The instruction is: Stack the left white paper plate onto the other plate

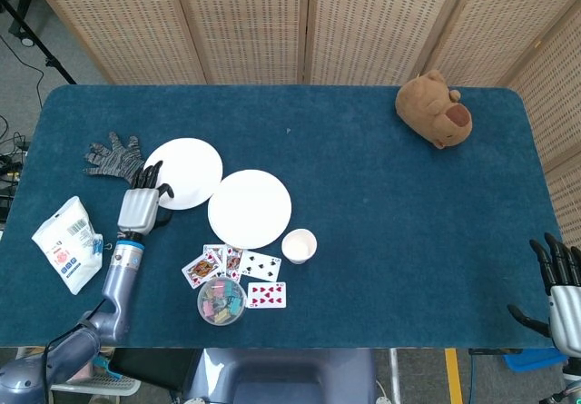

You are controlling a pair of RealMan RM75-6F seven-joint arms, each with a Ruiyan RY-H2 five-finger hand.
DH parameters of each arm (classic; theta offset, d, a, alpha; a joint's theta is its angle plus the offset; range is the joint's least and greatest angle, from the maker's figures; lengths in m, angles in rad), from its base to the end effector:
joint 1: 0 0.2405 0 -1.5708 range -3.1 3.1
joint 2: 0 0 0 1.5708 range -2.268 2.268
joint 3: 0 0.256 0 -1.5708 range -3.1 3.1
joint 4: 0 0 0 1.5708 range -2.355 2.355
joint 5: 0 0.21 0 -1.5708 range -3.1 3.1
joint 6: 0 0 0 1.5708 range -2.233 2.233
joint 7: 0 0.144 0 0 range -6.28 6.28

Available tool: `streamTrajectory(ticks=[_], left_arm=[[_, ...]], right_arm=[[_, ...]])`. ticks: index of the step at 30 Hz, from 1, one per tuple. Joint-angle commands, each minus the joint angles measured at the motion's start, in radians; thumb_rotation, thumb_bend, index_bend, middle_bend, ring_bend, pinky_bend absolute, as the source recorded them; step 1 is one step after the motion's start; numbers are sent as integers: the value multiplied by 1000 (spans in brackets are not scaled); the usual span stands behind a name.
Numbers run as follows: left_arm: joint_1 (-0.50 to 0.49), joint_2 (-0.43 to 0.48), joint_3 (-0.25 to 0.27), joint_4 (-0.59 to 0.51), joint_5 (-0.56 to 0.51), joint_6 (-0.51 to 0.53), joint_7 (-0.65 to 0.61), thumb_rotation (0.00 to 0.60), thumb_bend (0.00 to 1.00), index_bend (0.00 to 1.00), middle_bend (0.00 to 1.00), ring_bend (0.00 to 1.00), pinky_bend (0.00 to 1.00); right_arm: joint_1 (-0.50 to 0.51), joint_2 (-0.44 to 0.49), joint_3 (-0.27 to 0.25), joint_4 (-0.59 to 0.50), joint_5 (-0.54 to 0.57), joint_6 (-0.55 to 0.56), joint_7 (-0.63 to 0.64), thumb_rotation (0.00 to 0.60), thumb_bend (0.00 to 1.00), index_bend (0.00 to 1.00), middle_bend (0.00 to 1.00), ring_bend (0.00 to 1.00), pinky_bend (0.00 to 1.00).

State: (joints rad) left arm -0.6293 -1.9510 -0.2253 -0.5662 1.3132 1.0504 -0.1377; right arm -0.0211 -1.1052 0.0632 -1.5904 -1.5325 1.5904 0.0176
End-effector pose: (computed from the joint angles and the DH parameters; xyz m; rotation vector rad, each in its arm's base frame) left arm -0.2695 0.3762 -0.0364 -1.4822 -0.9443 -0.9286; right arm -0.3221 -0.1499 0.1794 1.2936 -0.8494 0.9032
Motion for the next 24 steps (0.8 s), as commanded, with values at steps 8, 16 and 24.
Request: streamTrajectory(ticks=[8,16,24], left_arm=[[-5,-34,10,57,16,22,-49,600,373,573,0,0,0],[-5,-46,7,75,11,23,-55,600,443,699,0,0,0],[-9,-44,-5,85,5,37,-72,600,493,740,0,0,0]], right_arm=[[1,-1,-2,-1,-1,-3,-6,600,0,0,0,0,0],[1,0,-3,-5,-1,-5,-9,600,0,0,0,0,0],[2,0,-4,-6,-2,-6,-10,600,0,0,0,0,0]])
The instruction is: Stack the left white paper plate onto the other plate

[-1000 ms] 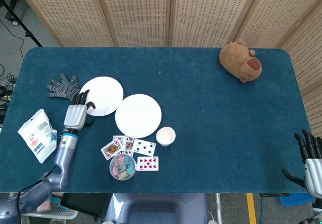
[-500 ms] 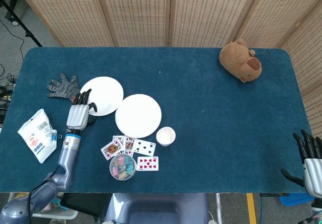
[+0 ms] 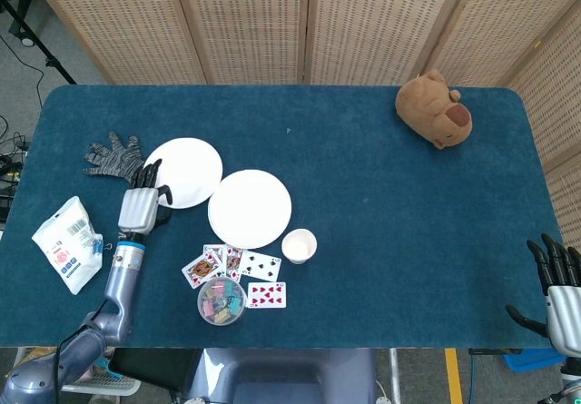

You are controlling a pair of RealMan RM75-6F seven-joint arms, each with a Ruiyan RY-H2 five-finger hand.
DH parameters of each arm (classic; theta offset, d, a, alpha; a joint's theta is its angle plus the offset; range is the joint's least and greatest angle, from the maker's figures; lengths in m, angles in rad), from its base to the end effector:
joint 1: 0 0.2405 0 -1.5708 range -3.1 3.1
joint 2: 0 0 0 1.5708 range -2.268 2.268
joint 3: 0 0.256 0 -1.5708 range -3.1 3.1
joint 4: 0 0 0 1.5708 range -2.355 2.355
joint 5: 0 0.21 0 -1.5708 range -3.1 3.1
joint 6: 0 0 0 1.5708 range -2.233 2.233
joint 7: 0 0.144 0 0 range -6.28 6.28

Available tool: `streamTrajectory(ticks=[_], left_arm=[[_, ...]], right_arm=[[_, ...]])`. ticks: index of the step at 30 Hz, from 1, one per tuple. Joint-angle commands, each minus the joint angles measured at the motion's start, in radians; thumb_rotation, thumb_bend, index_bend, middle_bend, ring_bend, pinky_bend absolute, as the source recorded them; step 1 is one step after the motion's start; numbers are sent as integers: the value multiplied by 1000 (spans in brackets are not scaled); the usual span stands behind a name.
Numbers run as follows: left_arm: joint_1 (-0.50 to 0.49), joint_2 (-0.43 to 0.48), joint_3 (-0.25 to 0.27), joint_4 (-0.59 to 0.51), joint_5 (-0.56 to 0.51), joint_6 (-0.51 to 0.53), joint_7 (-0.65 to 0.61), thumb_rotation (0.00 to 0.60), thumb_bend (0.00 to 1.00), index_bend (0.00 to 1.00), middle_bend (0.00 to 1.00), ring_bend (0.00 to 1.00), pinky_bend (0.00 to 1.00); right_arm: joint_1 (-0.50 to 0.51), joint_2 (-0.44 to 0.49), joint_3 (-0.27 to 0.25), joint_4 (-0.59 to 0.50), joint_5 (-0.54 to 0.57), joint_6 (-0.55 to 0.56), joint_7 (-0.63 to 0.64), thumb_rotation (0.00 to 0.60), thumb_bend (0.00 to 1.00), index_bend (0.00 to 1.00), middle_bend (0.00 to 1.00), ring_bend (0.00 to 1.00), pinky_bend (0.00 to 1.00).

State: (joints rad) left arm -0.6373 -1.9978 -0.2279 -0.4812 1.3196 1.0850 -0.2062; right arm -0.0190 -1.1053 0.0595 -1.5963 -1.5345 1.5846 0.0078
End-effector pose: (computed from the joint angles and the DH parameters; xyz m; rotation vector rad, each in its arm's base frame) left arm -0.2696 0.3773 -0.0369 -1.4398 -0.9424 -0.9770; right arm -0.3210 -0.1499 0.1774 1.3028 -0.8524 0.8970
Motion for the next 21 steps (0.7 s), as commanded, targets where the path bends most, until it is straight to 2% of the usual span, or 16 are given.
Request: streamTrajectory(ticks=[1,8,13,16,21], left_arm=[[-3,5,-5,-1,-2,4,-8,600,496,741,0,0,0],[-17,37,-33,-28,-11,30,-31,600,506,779,0,0,0],[-58,70,-74,-61,-28,32,-26,600,508,803,0,0,0],[-93,91,-108,-95,-43,32,-9,600,518,813,0,0,0],[-119,117,-131,-167,-51,49,32,600,522,822,0,0,0]], right_arm=[[0,0,0,0,0,0,0,600,0,0,0,0,0],[1,-1,1,-1,0,0,-2,600,0,0,0,0,0],[2,-3,0,0,0,-2,-4,600,0,0,0,0,0],[3,-5,0,0,1,-3,-7,600,0,0,0,0,0],[4,-6,1,3,6,-8,-8,600,0,0,0,0,0]])
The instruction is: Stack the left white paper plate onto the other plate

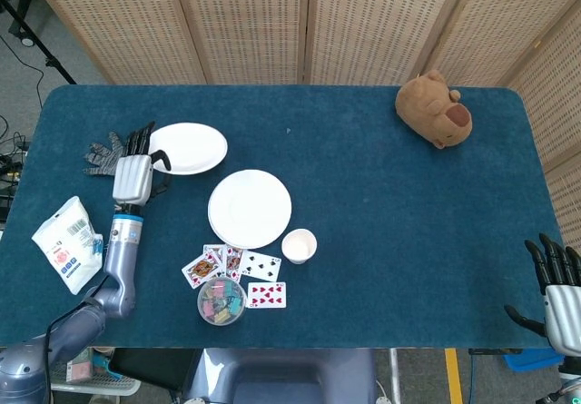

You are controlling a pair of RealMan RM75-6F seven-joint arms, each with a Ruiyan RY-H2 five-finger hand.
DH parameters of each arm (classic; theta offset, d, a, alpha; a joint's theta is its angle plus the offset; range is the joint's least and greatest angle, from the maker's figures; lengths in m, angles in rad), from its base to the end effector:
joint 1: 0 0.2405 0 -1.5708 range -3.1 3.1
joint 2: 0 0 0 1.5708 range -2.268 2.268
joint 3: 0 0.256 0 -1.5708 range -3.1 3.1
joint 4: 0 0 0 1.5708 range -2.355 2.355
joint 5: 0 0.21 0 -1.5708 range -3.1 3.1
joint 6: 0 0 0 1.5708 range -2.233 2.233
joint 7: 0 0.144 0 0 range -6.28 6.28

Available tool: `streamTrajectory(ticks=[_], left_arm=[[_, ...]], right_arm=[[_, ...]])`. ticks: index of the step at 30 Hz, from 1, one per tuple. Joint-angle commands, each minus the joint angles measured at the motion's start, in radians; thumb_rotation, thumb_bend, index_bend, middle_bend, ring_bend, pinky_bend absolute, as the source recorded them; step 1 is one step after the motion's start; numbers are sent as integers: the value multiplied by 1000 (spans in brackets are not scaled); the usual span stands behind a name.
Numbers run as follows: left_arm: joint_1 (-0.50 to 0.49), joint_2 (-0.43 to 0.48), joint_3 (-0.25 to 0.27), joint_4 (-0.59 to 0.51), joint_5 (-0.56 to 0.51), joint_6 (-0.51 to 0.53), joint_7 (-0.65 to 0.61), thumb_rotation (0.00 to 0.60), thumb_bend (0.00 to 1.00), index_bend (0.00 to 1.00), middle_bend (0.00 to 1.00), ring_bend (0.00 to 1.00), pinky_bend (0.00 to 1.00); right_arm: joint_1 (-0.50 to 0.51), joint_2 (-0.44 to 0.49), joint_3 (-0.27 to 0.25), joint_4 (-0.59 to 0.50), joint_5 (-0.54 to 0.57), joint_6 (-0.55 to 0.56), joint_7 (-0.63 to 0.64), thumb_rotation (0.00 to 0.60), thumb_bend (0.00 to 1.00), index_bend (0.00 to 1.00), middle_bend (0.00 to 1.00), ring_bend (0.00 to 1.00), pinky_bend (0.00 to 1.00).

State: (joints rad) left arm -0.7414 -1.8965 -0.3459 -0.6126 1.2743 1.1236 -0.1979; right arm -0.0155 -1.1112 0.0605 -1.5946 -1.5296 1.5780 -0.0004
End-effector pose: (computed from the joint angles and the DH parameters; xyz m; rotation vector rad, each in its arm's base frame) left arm -0.2242 0.4214 0.0083 -1.3298 -0.8936 -1.1688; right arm -0.3214 -0.1513 0.1753 1.3045 -0.8537 0.8905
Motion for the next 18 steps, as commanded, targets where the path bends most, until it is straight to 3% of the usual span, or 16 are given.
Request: streamTrajectory(ticks=[1,8,18], left_arm=[[-18,21,-16,-59,-6,16,32,600,523,823,0,0,0],[-9,41,-1,-203,9,50,56,600,523,827,0,0,0],[63,86,115,-428,88,102,81,600,527,827,0,0,0]], right_arm=[[1,-1,0,1,1,-2,-1,600,0,0,0,0,0],[1,-1,1,1,1,0,0,600,0,0,0,0,0],[-2,7,5,2,6,5,14,600,0,0,0,0,0]])
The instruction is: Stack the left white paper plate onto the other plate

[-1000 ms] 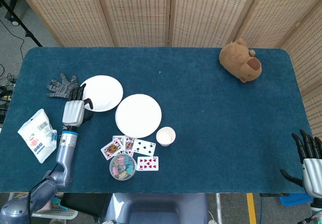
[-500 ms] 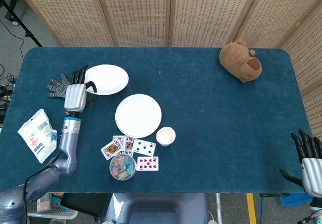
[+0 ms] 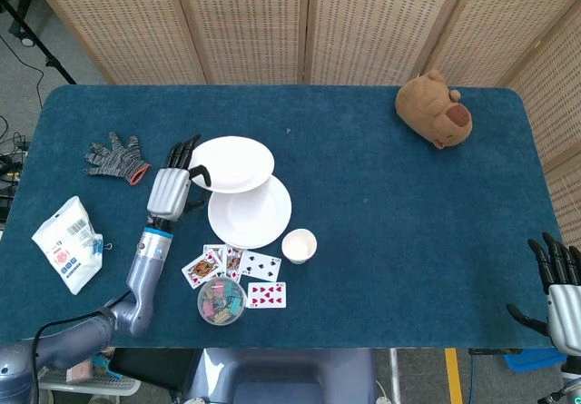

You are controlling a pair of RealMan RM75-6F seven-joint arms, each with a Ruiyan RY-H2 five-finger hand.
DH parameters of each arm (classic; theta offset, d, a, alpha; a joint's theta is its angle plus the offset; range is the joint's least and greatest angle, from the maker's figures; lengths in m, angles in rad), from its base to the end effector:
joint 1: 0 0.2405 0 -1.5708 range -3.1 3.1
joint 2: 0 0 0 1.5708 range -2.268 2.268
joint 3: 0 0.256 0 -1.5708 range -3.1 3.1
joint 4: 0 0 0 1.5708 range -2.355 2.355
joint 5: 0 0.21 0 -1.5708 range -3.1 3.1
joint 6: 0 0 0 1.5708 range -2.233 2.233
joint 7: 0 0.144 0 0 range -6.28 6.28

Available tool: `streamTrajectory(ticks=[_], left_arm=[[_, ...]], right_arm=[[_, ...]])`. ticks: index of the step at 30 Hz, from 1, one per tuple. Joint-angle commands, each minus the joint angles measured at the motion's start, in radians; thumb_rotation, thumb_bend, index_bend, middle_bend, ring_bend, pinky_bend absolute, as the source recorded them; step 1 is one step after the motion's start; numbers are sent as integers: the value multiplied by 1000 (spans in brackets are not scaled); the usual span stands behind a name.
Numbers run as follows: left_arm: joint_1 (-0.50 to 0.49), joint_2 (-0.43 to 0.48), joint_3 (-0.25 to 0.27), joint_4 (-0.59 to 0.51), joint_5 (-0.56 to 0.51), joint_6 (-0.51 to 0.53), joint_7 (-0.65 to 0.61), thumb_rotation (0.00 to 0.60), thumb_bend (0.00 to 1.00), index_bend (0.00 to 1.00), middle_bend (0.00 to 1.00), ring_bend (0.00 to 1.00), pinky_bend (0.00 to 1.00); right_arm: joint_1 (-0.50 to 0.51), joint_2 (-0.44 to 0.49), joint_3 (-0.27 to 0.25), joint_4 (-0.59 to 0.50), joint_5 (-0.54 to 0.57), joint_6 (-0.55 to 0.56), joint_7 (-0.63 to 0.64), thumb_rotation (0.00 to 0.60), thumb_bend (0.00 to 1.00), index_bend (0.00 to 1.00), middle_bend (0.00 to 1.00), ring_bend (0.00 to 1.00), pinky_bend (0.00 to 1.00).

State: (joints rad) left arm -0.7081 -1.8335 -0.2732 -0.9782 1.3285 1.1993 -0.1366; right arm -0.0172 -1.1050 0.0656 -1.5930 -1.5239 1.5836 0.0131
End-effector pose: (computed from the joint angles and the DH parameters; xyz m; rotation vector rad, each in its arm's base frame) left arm -0.1673 0.3792 -0.0226 -1.4855 -0.9838 -1.3424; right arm -0.3224 -0.1517 0.1792 1.2913 -0.8521 0.8975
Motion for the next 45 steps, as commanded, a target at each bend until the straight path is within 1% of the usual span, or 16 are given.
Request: streamTrajectory(ticks=[1,4,9,16,22,25,31,41,43,45], left_arm=[[38,29,54,-85,44,35,23,600,527,827,0,0,0],[45,32,78,-114,70,50,41,600,527,827,0,0,0],[46,6,98,-119,89,55,71,600,527,827,0,0,0],[64,-22,125,-92,113,78,85,600,525,825,0,0,0],[75,-27,137,-72,120,79,79,600,521,796,0,0,0],[81,-27,142,-63,117,71,74,600,518,773,0,0,0],[99,-20,157,-44,114,58,74,600,503,696,0,0,0],[114,-12,176,-37,103,11,61,600,489,621,0,0,0],[117,-10,182,-39,103,0,55,600,482,588,0,0,0],[118,-7,189,-39,109,-8,48,600,464,532,0,0,0]], right_arm=[[0,0,0,1,0,-1,1,600,0,0,0,0,0],[2,-1,-2,0,-4,-3,-1,600,0,0,0,0,0],[2,-2,-2,-3,-6,-2,-7,600,0,0,0,0,0],[0,2,0,-2,-2,3,0,600,0,0,0,0,0],[1,2,-1,-4,-5,2,-2,600,0,0,0,0,0],[1,2,-1,-5,-5,2,-3,600,0,0,0,0,0],[2,1,-2,-6,-4,-1,-7,600,0,0,0,0,0],[2,0,-2,-9,-4,0,-8,600,0,0,0,0,0],[2,0,-1,-8,-4,-1,-8,600,0,0,0,0,0],[2,0,-2,-9,-3,-2,-8,600,0,0,0,0,0]])
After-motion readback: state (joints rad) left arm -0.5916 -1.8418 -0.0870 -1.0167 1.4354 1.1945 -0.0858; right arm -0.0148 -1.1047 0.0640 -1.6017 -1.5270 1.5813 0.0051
